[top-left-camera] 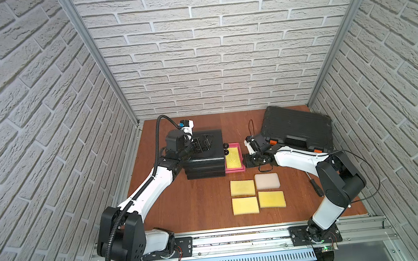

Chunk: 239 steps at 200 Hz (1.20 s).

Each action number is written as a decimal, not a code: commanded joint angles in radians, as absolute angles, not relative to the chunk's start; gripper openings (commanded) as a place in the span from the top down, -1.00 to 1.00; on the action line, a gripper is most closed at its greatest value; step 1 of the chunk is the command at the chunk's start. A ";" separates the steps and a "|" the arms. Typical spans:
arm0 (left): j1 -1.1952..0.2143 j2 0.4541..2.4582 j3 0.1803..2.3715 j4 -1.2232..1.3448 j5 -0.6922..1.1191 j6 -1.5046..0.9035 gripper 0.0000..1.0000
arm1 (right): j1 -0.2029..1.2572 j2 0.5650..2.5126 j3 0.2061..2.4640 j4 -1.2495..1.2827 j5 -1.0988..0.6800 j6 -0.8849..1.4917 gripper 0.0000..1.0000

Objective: Take the sponge out of the drawer
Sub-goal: Open the drawer in the storage box.

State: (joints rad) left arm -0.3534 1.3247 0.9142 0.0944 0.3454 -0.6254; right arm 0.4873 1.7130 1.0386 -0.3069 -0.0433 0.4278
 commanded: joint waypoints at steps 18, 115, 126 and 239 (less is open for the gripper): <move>-0.349 1.327 0.874 0.030 0.356 -0.643 -0.97 | 0.518 1.736 1.080 -0.372 0.059 0.411 0.43; -0.345 1.315 0.856 0.032 0.350 -0.640 -0.96 | 0.522 1.727 1.086 -0.429 0.182 0.437 0.71; -0.344 1.316 0.856 0.035 0.350 -0.640 -0.97 | 0.522 1.724 1.089 -0.428 0.181 0.437 0.65; -0.344 1.278 0.839 0.028 0.350 -0.638 -0.97 | 0.617 1.599 1.088 -0.314 0.206 0.363 0.17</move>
State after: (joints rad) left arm -0.3531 1.2873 0.8803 0.1040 0.3458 -0.6247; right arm 0.5663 1.6112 1.0771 -0.3687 0.1814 0.4099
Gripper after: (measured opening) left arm 0.983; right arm 0.418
